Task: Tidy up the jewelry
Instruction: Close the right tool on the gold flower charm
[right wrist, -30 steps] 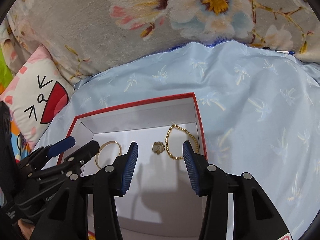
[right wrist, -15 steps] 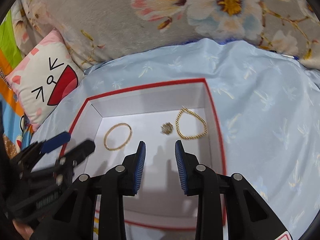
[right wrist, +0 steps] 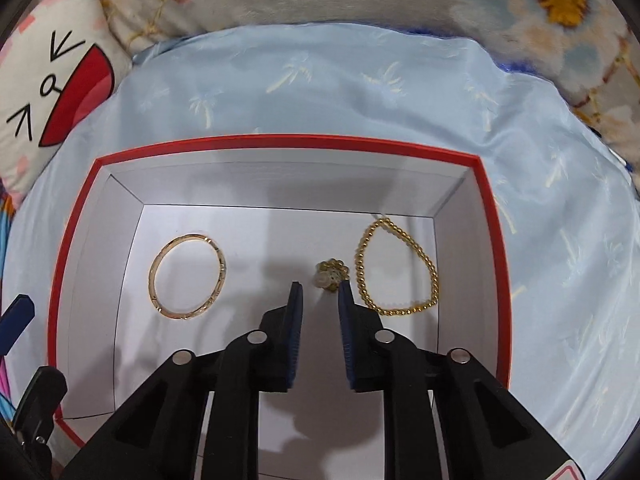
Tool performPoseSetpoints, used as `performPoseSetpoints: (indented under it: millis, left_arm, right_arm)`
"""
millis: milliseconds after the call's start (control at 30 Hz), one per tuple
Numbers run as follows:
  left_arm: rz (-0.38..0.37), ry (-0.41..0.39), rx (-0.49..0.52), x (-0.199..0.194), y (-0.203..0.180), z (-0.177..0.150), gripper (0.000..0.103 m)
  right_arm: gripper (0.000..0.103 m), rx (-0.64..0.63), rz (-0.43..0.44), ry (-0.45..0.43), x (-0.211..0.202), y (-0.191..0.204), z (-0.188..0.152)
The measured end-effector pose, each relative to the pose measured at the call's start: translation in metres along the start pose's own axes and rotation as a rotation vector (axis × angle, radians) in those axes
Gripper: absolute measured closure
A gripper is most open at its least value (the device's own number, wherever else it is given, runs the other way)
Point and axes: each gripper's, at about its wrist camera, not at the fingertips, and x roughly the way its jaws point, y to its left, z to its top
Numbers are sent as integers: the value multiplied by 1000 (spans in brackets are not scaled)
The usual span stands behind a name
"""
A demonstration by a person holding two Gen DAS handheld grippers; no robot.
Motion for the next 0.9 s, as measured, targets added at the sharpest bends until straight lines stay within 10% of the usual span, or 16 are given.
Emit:
performPoseSetpoints:
  millis: [467,900]
  left_arm:
    - [1,-2,-46,-8,20,-3,35]
    - [-8,-8,-30,-30,11,-17,35]
  right_arm:
    - [97,-21,-8,72,14,6,23]
    - [103,80,90,-35,-27,-25,2]
